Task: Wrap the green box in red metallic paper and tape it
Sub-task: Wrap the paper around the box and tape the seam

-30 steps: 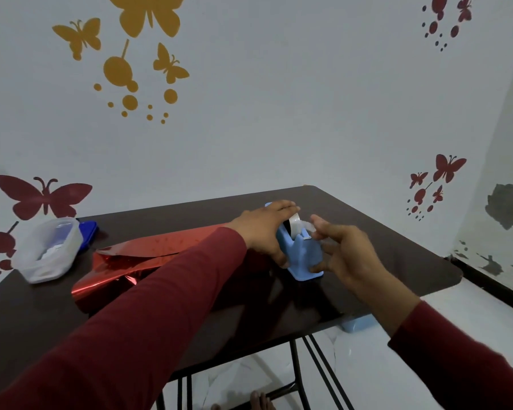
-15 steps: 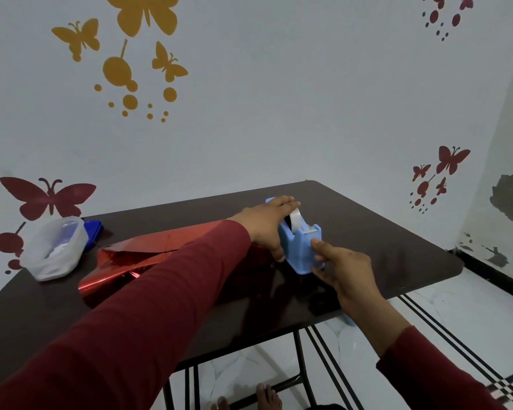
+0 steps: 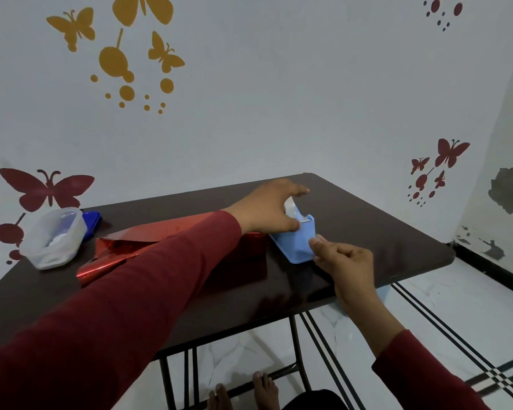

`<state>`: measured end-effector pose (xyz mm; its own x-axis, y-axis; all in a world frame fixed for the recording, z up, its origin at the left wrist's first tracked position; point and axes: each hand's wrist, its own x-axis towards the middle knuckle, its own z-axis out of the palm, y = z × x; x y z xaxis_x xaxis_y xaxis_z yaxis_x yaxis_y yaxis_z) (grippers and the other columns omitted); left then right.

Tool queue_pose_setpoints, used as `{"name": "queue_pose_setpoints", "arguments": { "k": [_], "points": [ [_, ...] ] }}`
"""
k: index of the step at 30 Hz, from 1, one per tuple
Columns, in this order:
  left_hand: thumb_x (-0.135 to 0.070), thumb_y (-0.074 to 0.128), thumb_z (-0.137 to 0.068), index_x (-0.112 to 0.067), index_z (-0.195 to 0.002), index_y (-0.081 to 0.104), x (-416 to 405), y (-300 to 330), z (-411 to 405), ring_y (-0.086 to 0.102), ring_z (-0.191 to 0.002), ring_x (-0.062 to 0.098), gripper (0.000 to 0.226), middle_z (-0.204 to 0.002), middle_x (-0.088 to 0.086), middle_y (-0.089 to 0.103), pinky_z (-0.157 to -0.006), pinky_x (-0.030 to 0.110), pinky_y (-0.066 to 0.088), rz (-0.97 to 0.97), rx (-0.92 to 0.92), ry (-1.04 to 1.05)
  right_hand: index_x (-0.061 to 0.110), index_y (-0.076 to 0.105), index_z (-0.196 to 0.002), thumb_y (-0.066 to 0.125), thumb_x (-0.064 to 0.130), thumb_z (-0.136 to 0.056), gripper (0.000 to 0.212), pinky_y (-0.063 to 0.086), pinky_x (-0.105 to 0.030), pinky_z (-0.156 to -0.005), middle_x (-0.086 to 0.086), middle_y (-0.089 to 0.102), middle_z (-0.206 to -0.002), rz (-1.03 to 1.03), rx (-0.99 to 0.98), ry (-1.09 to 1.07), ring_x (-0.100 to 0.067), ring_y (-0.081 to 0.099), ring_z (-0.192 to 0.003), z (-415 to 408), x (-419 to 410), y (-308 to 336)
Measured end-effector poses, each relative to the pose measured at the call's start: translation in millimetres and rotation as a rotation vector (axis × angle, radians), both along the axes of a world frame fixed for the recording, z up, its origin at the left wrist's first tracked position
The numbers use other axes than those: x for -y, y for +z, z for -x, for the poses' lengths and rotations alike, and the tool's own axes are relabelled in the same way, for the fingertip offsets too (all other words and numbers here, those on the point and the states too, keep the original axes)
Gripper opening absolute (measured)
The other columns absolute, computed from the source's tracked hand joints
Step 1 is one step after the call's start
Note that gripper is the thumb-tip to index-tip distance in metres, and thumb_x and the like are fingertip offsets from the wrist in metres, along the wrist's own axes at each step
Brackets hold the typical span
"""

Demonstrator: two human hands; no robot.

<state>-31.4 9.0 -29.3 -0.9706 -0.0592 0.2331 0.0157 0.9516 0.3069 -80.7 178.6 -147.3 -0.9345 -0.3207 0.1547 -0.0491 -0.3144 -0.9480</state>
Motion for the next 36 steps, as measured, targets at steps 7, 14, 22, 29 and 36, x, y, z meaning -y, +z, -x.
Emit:
{"name": "queue_pose_setpoints", "arguments": {
  "k": [7,14,22,29,36],
  "points": [
    [-0.03,0.074,-0.095,-0.023,-0.128,0.07,-12,11,-39,0.071,-0.091,-0.001,0.034,-0.093,-0.017,0.077,-0.075,0.006,0.048,-0.438,0.205,-0.078,0.001,0.072,-0.061,0.08,0.003,-0.084,0.024,0.056,-0.03,-0.095,-0.013,0.08,-0.083,0.035,-0.27,0.058,-0.017,0.076,-0.106,-16,-20,17],
    [-0.017,0.084,-0.085,-0.021,-0.104,0.08,-8,13,-73,0.074,-0.086,0.008,0.02,-0.085,0.005,0.08,-0.089,0.017,0.053,-0.474,-0.075,-0.001,-0.003,0.081,-0.086,0.08,0.015,-0.087,0.018,0.061,-0.033,-0.082,-0.016,0.079,-0.088,-0.062,-0.224,0.257,-0.021,0.076,-0.088,-23,-14,41],
    [-0.016,0.086,-0.082,-0.023,-0.097,0.082,15,39,-131,0.075,-0.079,0.003,0.017,-0.077,-0.007,0.078,-0.082,0.014,0.056,-0.375,-0.412,0.171,0.002,0.081,-0.1,0.078,0.029,-0.088,0.029,0.058,-0.037,-0.09,-0.007,0.08,-0.106,-0.239,-0.059,0.507,-0.017,0.075,-0.107,-22,12,75],
    [-0.015,0.084,-0.083,-0.024,-0.095,0.082,42,61,-172,0.071,-0.071,0.0,0.015,-0.073,-0.009,0.076,-0.07,0.006,0.049,-0.257,-0.5,0.275,0.025,0.069,-0.128,0.08,0.021,-0.087,0.043,0.054,-0.027,-0.095,0.006,0.076,-0.121,-0.142,-0.388,0.57,-0.006,0.071,-0.113,-42,68,127],
    [-0.02,0.084,-0.084,-0.024,-0.095,0.082,73,47,-201,0.075,-0.076,0.008,0.012,-0.073,-0.005,0.077,-0.081,0.021,0.059,-0.351,-0.548,0.431,0.016,0.071,-0.121,0.078,0.007,-0.09,0.033,0.057,-0.04,-0.086,-0.013,0.079,-0.096,-0.124,-0.427,0.668,-0.023,0.076,-0.09,-61,124,131]
  ]
}}
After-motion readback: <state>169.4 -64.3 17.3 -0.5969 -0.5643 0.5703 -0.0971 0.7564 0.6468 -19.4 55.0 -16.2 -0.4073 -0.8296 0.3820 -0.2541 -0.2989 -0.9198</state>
